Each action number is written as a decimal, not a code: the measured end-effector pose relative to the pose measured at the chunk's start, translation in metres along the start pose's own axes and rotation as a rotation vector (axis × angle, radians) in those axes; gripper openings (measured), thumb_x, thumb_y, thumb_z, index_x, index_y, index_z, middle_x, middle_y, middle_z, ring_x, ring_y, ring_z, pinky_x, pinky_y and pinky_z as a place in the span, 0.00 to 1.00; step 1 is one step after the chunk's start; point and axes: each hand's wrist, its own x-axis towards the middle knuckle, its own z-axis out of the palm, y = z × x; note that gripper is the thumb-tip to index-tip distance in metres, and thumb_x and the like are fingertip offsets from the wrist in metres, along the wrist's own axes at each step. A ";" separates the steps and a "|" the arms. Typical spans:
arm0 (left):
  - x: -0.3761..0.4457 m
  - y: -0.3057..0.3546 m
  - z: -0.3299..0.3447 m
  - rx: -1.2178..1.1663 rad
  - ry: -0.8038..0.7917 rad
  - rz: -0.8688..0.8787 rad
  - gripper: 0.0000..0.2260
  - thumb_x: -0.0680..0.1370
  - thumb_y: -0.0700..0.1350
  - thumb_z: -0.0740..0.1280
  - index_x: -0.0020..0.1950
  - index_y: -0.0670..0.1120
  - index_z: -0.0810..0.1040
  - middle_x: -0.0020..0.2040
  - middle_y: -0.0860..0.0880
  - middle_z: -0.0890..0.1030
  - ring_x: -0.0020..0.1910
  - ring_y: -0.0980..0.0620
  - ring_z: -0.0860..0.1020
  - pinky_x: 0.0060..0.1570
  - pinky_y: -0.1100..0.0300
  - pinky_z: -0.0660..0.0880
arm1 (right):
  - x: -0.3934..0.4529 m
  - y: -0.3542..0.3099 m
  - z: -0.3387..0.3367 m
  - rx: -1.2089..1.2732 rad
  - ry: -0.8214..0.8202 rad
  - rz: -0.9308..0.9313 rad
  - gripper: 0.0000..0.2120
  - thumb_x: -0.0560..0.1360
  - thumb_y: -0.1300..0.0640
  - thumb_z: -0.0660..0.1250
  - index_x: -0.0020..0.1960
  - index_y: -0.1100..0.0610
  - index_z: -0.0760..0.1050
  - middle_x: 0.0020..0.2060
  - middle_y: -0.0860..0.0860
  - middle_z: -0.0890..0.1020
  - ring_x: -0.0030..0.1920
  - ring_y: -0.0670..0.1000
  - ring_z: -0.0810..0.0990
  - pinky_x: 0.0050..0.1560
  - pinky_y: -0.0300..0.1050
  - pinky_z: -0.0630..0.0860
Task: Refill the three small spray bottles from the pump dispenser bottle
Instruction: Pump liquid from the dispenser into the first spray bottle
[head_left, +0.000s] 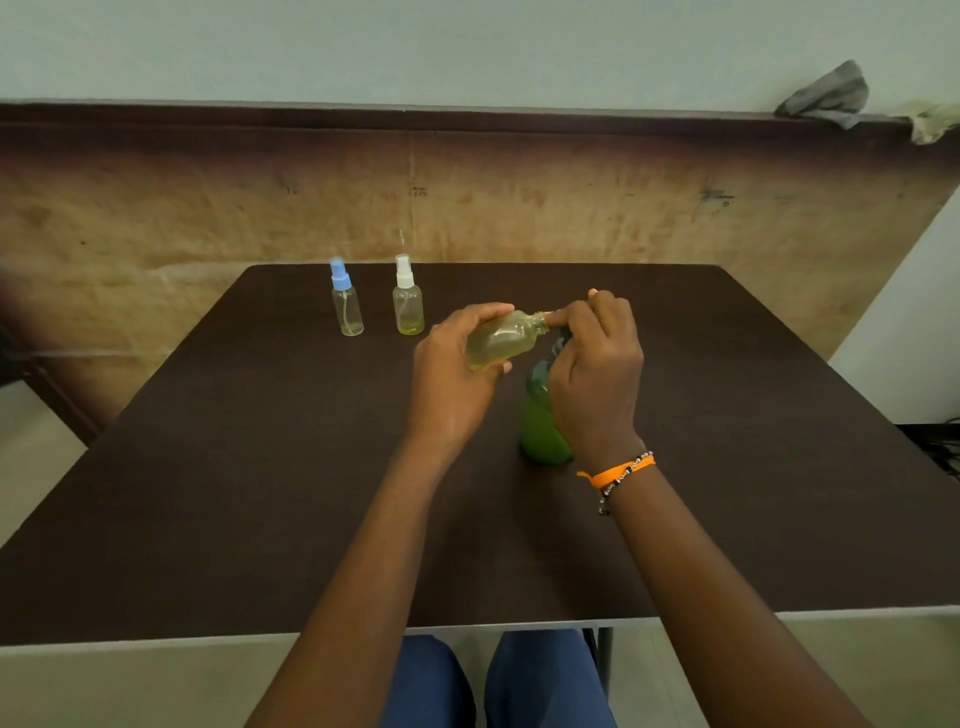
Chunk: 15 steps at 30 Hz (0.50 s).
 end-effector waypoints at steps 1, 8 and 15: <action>0.000 -0.001 0.000 0.009 -0.006 0.000 0.25 0.64 0.30 0.72 0.58 0.49 0.79 0.53 0.55 0.81 0.54 0.58 0.77 0.53 0.73 0.70 | -0.003 0.001 0.002 -0.014 0.014 0.000 0.14 0.70 0.71 0.53 0.39 0.67 0.77 0.35 0.61 0.75 0.41 0.54 0.68 0.42 0.47 0.70; -0.002 -0.003 -0.001 0.019 -0.050 -0.020 0.25 0.65 0.28 0.70 0.59 0.47 0.79 0.53 0.55 0.80 0.53 0.59 0.77 0.49 0.78 0.68 | -0.012 0.003 0.007 -0.057 0.038 0.007 0.13 0.68 0.74 0.54 0.39 0.67 0.77 0.35 0.61 0.75 0.40 0.56 0.68 0.51 0.47 0.72; 0.000 0.000 -0.003 -0.015 -0.051 -0.019 0.26 0.65 0.27 0.71 0.59 0.46 0.78 0.54 0.52 0.80 0.53 0.60 0.76 0.50 0.79 0.68 | 0.001 -0.003 -0.001 -0.062 -0.015 -0.013 0.12 0.69 0.69 0.54 0.38 0.65 0.76 0.34 0.59 0.75 0.36 0.58 0.72 0.38 0.46 0.69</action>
